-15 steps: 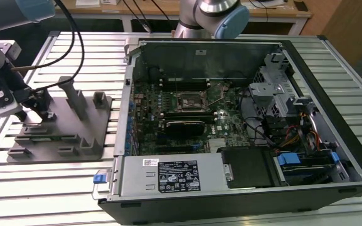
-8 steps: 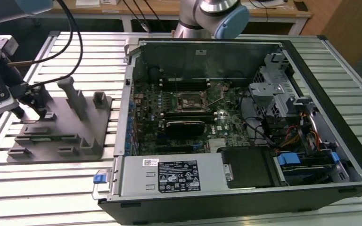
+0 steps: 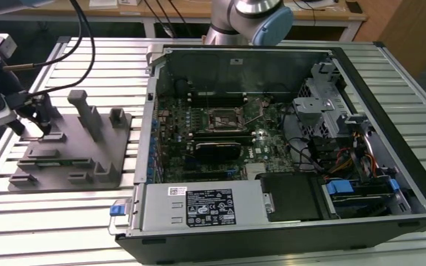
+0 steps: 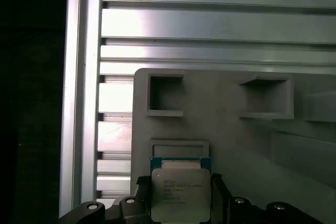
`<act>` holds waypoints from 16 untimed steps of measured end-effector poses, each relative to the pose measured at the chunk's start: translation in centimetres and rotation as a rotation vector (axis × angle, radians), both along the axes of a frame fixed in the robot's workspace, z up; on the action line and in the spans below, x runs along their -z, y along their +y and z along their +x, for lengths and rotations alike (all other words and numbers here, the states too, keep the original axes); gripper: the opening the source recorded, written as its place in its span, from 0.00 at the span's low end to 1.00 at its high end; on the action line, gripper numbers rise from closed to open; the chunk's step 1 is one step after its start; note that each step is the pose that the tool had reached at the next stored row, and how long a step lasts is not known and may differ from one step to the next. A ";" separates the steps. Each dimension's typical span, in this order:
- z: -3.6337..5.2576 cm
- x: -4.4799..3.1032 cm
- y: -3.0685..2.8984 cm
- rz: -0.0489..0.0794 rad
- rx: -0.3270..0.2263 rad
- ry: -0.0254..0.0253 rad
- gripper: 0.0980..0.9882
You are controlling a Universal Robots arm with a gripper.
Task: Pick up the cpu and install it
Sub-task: 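Pick up the cpu and move it towards the insertion slot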
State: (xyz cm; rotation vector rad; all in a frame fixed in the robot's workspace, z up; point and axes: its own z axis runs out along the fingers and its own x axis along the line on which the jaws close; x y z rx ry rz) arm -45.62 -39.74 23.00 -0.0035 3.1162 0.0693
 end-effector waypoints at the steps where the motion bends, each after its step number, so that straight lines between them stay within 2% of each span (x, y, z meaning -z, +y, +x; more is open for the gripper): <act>1: 0.00 -0.21 0.00 0.000 0.000 0.0001 0.50; 16: 0.01 -3.93 0.00 0.000 0.000 -0.0002 0.50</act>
